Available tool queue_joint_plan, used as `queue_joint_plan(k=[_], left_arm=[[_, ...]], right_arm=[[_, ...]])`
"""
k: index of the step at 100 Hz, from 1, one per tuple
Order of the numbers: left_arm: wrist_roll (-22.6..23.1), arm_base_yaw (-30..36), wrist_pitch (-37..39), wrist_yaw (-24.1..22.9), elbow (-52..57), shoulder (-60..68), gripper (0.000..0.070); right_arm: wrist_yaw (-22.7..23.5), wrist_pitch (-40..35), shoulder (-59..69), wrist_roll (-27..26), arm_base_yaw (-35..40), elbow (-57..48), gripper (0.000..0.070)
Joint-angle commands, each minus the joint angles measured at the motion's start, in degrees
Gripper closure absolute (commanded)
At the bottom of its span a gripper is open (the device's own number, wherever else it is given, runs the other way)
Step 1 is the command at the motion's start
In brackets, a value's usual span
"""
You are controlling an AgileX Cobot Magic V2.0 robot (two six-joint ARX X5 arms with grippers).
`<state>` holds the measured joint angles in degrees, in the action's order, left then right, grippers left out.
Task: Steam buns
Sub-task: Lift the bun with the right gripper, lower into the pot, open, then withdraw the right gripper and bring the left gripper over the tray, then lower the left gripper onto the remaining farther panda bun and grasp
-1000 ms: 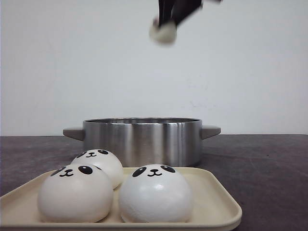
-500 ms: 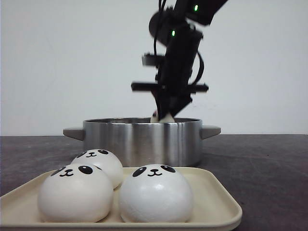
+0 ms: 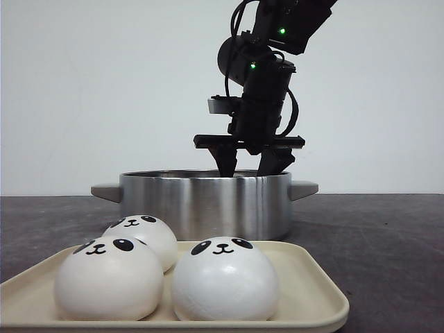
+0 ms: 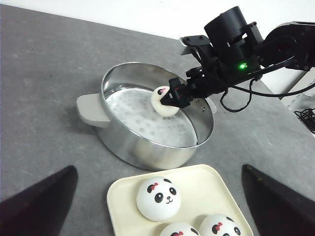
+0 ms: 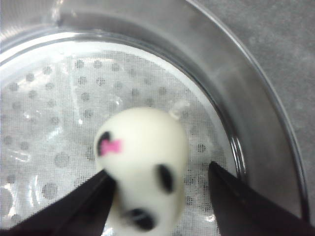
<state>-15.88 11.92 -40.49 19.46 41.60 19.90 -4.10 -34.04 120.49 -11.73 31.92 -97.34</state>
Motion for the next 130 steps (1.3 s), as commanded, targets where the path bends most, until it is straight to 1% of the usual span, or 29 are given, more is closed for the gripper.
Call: queue_joint_plan(k=[1,6,19,27,30,32,34,37,41,42,44,46,61,73,85,98,106,113,118,130], left_arm=[[-0.1,0.3,0.6,-0.1,0.6,0.2,0.0023],[-0.1,0.3,0.6,-0.1,0.6,0.2,0.0023],[-0.1,0.3,0.5,-0.1,0.6,0.2,0.0023],[-0.1,0.3,0.3,-0.1,0.6,0.2,0.0024],[-0.1,0.3,0.1,-0.1,0.6,0.2,0.0028],[-0.1,0.3,-0.2,-0.1,0.6,0.3,0.0031],[0.0,0.3,-0.3,-0.1,0.6,0.3,0.0035],[0.0,0.3,-0.7,0.1,0.6,0.3,0.0041],[0.0,0.3,-0.8,0.5,0.6,0.6,0.0063],[0.0,0.3,-0.8,0.7,0.6,0.7,0.0071],[0.0,0.3,-0.8,1.1,0.6,0.9,0.0079],[0.1,0.4,-0.7,1.3,0.6,1.1,0.0079],[0.0,1.5,-0.4,1.7,0.6,4.4,0.0077],[0.2,3.6,-0.2,1.6,0.6,8.5,0.0076],[0.2,6.8,0.5,1.5,1.0,13.9,0.0075],[-0.3,11.6,3.7,1.0,1.2,20.2,0.0075],[-0.9,15.1,5.6,-0.6,1.4,24.1,0.0076],[-2.2,18.4,5.9,-3.1,2.4,27.8,0.0075],[-3.1,20.7,5.8,-4.9,3.5,30.9,0.0073],[-4.4,24.7,5.9,-7.0,6.6,38.6,0.0073]], right_arm=[[-0.1,0.5,1.2,0.2,0.4,-1.0,0.0295],[-0.3,0.3,1.2,0.1,0.2,-1.3,0.0278],[-0.3,-3.1,1.2,0.1,-0.7,-4.2,0.0277],[-0.3,-5.4,1.2,0.1,-0.7,-6.9,0.0283],[-0.4,-6.8,1.1,0.1,-0.7,-8.2,0.0302],[-0.4,-8.0,1.0,0.1,-0.7,-9.1,0.0336],[-0.4,-9.2,0.8,0.1,-0.8,-10.1,0.0391],[-0.4,-11.0,0.5,0.2,-0.9,-11.4,0.0508],[-0.4,-13.0,0.0,0.2,-0.8,-13.0,0.0683],[-0.4,-13.5,-0.1,0.2,-0.8,-13.3,0.07],[-0.4,-14.3,-0.6,0.1,-0.7,-13.9,0.07],[-0.4,-14.8,-1.2,0.1,-0.6,-14.3,0.0684],[-1.2,-17.6,-8.7,0.2,2.4,-14.5,0.0686],[-5.6,-18.9,-17.0,0.2,6.9,-14.5,0.0686],[-8.2,-18.9,-26.3,1.0,12.4,-14.5,0.0686],[-12.6,-19.2,-36.0,1.7,18.6,-14.5,0.0686],[-15.2,-19.9,-41.2,1.7,21.9,-14.5,0.0687],[-17.1,-21.0,-45.1,1.6,24.0,-14.5,0.0687],[-17.7,-21.9,-47.7,1.6,25.0,-14.5,0.0687],[-18.7,-23.4,-52.5,0.4,25.9,-14.5,0.0687]])
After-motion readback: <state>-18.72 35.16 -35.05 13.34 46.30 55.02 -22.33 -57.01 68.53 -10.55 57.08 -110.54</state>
